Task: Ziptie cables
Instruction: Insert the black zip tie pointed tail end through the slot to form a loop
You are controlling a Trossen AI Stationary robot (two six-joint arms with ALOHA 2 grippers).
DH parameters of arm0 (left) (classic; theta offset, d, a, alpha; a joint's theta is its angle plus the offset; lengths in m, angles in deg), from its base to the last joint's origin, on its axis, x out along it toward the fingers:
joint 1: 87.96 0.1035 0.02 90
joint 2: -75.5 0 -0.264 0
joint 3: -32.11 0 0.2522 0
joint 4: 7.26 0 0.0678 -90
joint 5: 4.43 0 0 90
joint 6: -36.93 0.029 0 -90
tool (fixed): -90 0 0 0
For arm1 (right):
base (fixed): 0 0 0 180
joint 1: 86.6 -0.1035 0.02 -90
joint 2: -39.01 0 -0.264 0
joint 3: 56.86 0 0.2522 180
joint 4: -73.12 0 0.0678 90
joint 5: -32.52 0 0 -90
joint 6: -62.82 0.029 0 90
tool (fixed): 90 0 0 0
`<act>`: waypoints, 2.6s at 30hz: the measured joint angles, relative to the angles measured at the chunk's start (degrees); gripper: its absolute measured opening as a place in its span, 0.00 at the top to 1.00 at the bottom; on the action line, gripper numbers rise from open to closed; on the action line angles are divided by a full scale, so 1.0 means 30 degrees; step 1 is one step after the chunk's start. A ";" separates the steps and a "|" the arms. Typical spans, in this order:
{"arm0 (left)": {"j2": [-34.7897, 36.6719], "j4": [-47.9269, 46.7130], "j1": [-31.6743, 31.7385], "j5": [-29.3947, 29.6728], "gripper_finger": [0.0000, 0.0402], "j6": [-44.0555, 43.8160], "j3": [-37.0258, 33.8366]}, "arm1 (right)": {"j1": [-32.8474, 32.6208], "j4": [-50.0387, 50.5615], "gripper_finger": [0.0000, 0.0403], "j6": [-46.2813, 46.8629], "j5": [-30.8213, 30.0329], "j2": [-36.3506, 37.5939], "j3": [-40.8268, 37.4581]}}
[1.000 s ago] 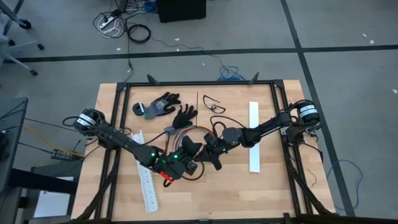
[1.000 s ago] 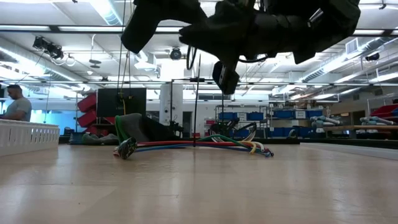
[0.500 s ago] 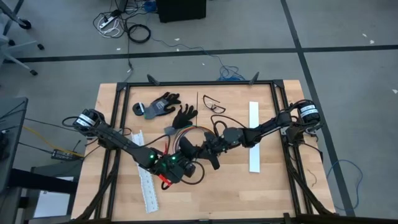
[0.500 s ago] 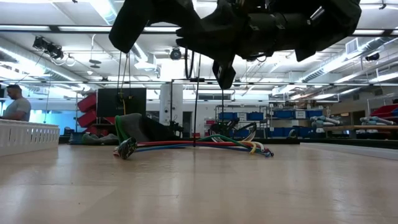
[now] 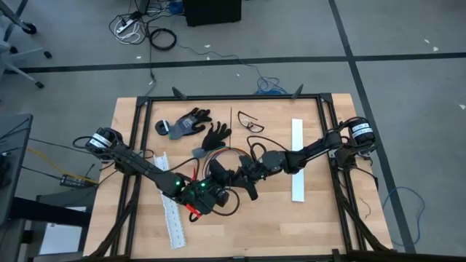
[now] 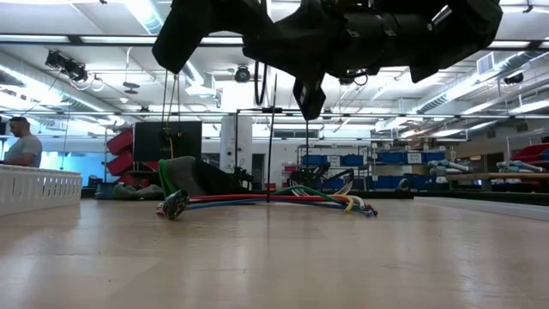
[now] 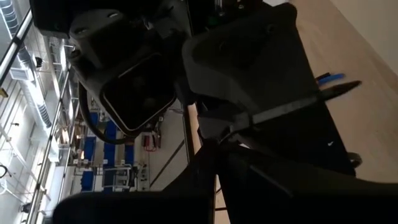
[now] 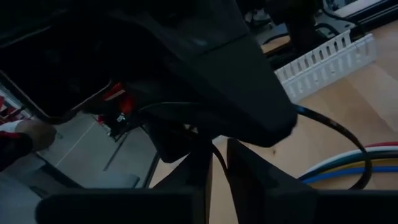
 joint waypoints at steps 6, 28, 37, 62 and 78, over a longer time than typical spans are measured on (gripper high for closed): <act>0.0000 0.0139 -0.0002 -0.0007 1.00 0.0064 0.0000 | -0.0230 -0.0935 0.92 0.0180 0.0065 0.0000 0.0000; -0.0007 0.0798 -0.0002 -0.0291 1.00 0.0619 0.0000 | -0.0363 -0.1339 0.94 -0.0267 0.1231 0.0015 0.0002; -0.0007 0.0905 0.0004 -0.0284 1.00 0.0619 0.0000 | -0.0441 -0.1464 0.99 -0.0767 0.1721 0.0022 0.0015; -0.0007 0.0865 -0.0002 -0.0277 1.00 0.0513 0.0000 | -0.0444 -0.1049 0.58 -0.0946 0.0929 0.0022 0.0015; -0.0007 -0.0374 -0.0359 0.0401 1.00 -0.1400 0.0000 | -0.0422 -0.1251 0.51 -0.0329 0.2307 0.0022 0.0015</act>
